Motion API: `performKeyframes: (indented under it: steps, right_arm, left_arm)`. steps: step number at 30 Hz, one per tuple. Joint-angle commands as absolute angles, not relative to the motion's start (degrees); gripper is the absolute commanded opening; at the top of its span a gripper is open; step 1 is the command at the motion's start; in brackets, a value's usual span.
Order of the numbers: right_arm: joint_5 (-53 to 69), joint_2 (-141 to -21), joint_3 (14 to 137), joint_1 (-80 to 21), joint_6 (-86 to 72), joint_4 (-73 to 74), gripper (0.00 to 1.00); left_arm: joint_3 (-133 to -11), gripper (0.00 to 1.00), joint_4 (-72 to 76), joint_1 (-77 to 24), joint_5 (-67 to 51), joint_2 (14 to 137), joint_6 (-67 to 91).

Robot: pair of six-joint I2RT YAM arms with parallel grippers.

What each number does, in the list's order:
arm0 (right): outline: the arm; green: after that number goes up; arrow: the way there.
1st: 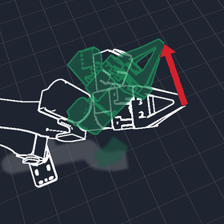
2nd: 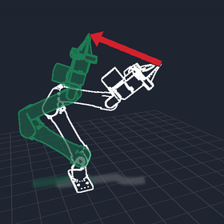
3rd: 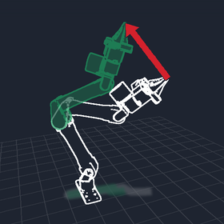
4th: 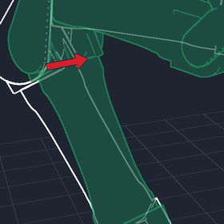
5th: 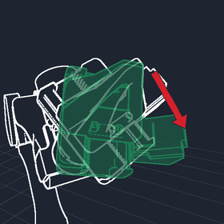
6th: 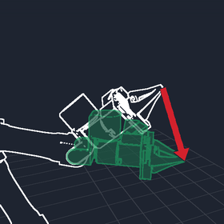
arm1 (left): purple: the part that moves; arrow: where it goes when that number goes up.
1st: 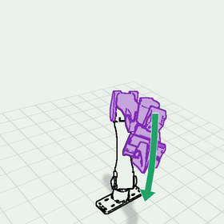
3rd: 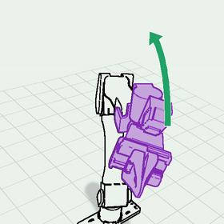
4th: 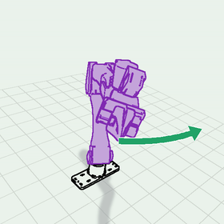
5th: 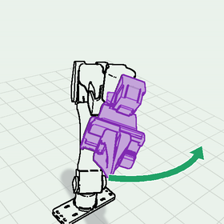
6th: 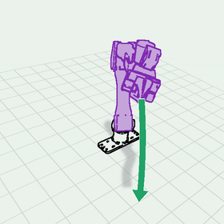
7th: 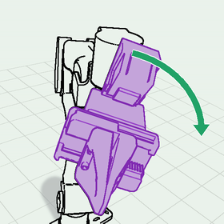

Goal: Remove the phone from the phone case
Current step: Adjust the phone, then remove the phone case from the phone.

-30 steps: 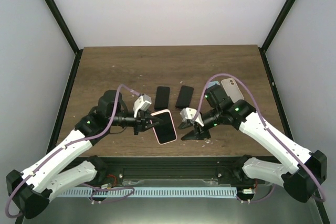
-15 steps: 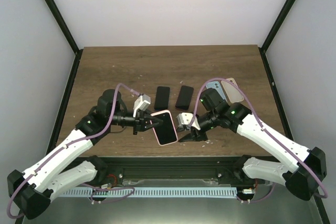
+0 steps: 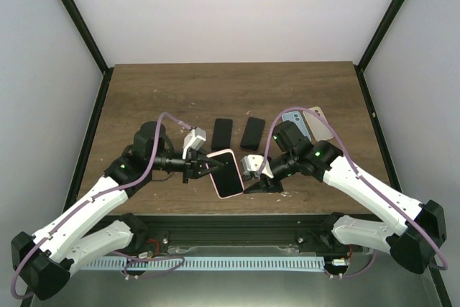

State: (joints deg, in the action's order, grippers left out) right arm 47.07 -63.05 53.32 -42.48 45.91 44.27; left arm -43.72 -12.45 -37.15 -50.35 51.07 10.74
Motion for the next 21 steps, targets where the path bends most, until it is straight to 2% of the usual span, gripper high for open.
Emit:
performKeyframes:
  steps: [1,21]
  right_arm:
    - [46.76,-62.85,52.44,-42.93,47.90,43.68,0.35]
    - [42.61,-62.43,51.24,-43.94,51.04,40.67,0.24]
  left_arm:
    - [-43.67,0.00,-8.43,-36.85,-52.52,51.21,11.59]
    - [-44.37,0.00,-8.25,-36.09,-58.28,55.02,13.30]
